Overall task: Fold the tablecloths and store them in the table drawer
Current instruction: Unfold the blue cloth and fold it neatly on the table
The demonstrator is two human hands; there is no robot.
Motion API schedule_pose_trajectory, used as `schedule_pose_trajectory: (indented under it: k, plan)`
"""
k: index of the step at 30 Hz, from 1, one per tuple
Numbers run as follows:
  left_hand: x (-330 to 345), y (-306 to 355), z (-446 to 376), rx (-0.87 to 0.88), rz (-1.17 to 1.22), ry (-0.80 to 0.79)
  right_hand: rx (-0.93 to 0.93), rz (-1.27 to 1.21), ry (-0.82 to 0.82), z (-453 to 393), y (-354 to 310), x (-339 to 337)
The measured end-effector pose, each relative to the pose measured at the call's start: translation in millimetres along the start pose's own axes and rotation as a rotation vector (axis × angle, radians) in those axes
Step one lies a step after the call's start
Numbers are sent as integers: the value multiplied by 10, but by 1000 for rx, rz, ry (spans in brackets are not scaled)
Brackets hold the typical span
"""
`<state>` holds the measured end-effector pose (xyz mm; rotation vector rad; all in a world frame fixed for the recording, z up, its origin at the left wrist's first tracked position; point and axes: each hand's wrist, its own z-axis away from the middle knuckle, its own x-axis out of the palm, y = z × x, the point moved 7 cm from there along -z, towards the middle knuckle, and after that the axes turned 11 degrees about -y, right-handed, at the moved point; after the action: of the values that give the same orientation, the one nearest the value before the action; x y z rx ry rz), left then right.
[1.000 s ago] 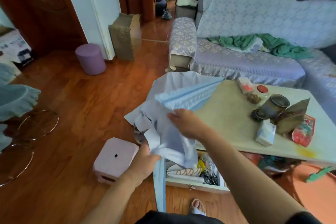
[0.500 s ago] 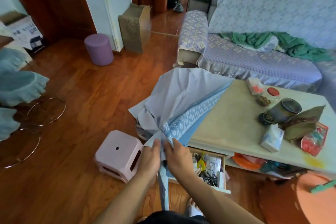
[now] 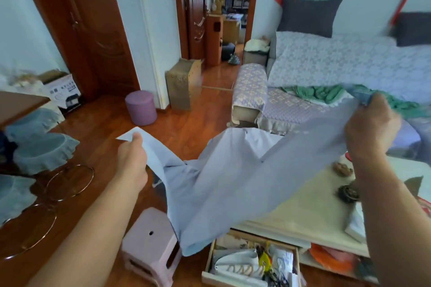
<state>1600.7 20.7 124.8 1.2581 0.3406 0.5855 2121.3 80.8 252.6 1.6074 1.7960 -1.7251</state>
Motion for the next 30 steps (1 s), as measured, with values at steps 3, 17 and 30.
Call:
schedule_pose_trajectory:
  k: [3, 17, 30]
  plan:
    - [393, 73, 416, 64, -328, -174, -202, 61, -162, 278, -224, 357]
    - [927, -885, 1131, -2, -441, -459, -269, -3, -249, 1263, 353, 1038]
    - [920, -898, 1075, 58, -558, -446, 409, -205, -178, 849, 1142, 628]
